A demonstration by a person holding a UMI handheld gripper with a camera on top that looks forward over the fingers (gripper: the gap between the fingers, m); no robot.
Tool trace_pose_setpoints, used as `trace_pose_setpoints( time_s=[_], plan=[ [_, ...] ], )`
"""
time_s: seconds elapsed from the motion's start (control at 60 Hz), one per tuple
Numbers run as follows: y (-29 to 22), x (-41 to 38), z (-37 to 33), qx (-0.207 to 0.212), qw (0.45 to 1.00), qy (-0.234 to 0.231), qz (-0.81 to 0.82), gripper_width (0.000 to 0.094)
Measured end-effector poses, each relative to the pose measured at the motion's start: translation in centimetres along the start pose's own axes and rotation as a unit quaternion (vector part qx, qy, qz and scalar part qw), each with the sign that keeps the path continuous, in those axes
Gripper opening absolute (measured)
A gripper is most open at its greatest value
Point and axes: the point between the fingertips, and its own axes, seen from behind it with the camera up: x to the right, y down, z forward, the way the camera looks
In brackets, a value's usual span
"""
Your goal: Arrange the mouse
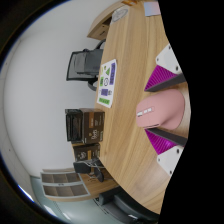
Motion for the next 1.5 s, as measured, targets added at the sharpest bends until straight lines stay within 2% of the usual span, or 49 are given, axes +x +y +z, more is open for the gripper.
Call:
trace_pose_setpoints(
  time_s=[0.05,0.117,0.233,0.417,0.517,0.7,0.883,1.0,1.1,1.2,1.35,1.433,1.5],
  plan=[
    [-0.2,0.0,0.4,0.0,1.0,-0.003,0.0,0.0638],
    [-0.2,0.2,0.7,-0.006,1.0,-0.001,-0.013,0.0556],
    [0.2,0.1,0.6,-0.021,1.0,-0.007,-0.021,0.0481],
    [0.2,0.3,0.4,-0.02,1.0,0.024,0.003,0.0442],
    [-0.1,-1.1,-0.6,-0.023,0.999,0.01,0.035,0.0444],
    [-6.1,0.3,-8.0,0.043,0.995,0.049,0.08,0.0445],
    [-12.8,9.0,-17.9,0.096,0.987,0.12,0.054,0.0445],
    [-13.7,18.4,-23.3,0.109,0.976,0.182,0.048,0.0442],
    [-11.7,26.7,-25.1,0.101,0.967,0.228,0.055,0.0441],
    [-7.8,34.2,-24.6,0.079,0.964,0.246,0.061,0.0441],
    [0.2,42.3,-20.9,0.026,0.968,0.235,0.087,0.0441],
    [5.1,44.5,-19.1,-0.022,0.971,0.221,0.092,0.0441],
    [7.8,44.9,-18.0,-0.04,0.972,0.209,0.099,0.0439]
  ],
)
